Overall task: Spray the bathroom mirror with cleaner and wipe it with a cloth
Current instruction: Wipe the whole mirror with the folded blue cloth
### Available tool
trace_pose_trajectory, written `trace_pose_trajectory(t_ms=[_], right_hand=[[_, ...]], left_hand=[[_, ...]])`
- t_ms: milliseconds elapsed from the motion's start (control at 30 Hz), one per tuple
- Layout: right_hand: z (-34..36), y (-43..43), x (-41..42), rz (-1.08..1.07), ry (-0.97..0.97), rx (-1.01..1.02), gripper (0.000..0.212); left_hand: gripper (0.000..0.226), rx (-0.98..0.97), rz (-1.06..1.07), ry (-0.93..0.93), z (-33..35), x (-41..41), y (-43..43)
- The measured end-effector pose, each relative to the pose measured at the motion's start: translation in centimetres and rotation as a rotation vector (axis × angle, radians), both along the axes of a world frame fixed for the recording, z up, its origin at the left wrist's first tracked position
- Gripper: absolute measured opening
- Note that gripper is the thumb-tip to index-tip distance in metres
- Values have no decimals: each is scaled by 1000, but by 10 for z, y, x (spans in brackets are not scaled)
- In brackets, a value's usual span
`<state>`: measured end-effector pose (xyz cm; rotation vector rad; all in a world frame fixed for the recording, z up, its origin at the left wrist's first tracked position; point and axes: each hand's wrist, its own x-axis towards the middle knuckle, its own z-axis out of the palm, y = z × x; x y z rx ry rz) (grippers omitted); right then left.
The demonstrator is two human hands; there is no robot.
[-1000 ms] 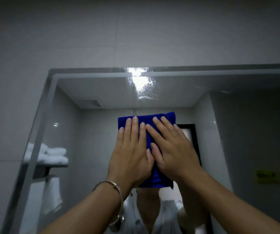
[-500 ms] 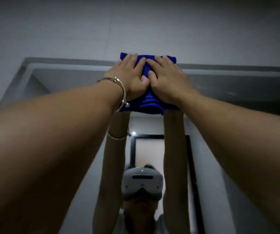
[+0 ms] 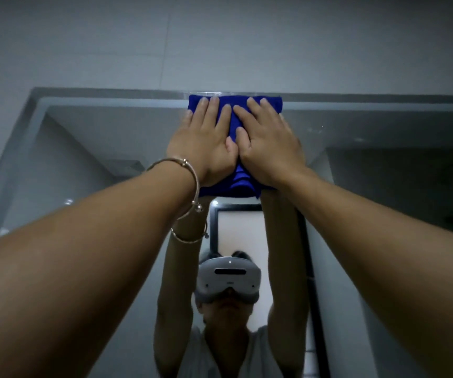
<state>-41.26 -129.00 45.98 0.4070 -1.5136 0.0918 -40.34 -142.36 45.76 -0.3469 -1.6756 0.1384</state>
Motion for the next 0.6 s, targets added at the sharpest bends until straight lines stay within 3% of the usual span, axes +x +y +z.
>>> trace_pose_trajectory(t_ms=[367, 467, 600], right_hand=[[-11, 13, 6, -7, -55, 97, 53], [4, 24, 5, -3, -53, 120, 53], [33, 63, 8, -31, -45, 90, 52]], left_hand=[[66, -27, 16, -42, -9, 5, 0], [78, -12, 43, -51, 4, 8, 10], [78, -29, 17, -22, 32, 10, 54]])
